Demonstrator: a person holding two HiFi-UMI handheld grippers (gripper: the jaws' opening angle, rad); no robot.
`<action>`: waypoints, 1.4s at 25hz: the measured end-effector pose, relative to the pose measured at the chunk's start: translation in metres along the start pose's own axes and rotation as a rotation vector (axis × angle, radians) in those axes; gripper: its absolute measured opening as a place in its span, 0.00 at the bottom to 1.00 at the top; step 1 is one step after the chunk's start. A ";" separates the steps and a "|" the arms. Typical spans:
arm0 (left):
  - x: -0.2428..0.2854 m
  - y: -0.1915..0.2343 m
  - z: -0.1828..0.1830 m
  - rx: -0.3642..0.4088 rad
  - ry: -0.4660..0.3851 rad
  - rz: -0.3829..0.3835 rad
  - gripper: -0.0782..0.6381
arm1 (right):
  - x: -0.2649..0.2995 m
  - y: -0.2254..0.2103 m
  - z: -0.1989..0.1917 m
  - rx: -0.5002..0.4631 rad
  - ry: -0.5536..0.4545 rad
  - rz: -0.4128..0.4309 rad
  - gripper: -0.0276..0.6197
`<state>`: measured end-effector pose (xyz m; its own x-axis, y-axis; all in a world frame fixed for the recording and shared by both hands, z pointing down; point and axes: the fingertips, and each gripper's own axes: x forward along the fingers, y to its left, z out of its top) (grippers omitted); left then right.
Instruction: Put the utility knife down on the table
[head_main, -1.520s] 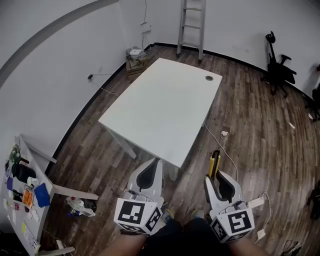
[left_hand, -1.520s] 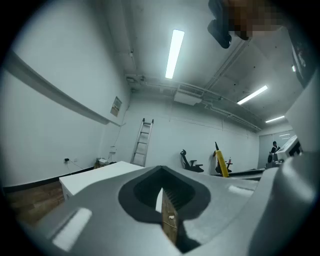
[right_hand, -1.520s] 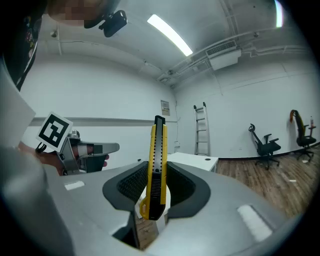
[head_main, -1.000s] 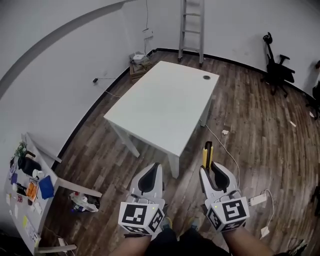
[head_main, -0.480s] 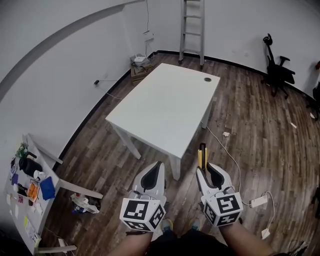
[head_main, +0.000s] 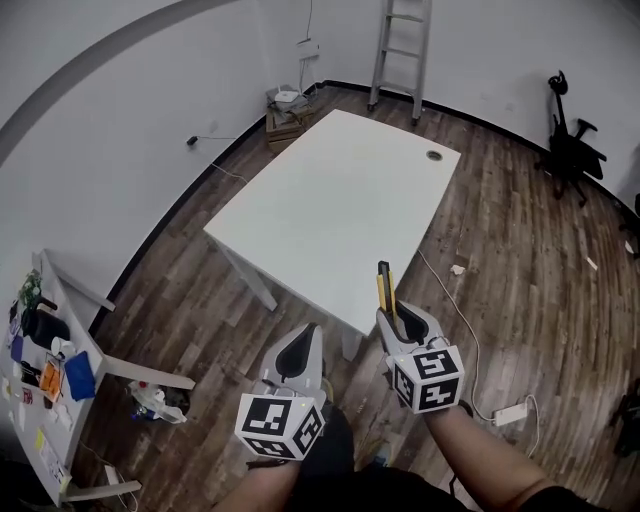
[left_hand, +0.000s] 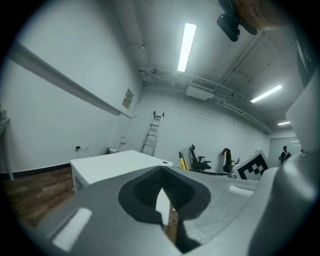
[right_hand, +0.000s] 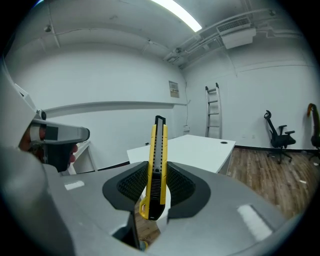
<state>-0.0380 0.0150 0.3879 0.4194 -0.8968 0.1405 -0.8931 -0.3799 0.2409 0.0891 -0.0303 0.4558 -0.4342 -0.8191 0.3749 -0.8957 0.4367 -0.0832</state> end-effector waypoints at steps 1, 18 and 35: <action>0.012 0.015 0.000 -0.005 0.006 -0.009 0.11 | 0.021 -0.001 -0.001 0.004 0.021 -0.005 0.26; 0.126 0.143 0.036 -0.140 0.036 -0.063 0.11 | 0.245 -0.044 -0.031 0.103 0.489 -0.069 0.26; 0.162 0.173 0.038 -0.136 0.081 -0.039 0.11 | 0.300 -0.049 -0.066 0.068 0.686 -0.052 0.26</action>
<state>-0.1305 -0.2048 0.4161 0.4703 -0.8585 0.2044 -0.8479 -0.3753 0.3744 0.0089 -0.2728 0.6337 -0.2522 -0.4077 0.8776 -0.9273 0.3610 -0.0988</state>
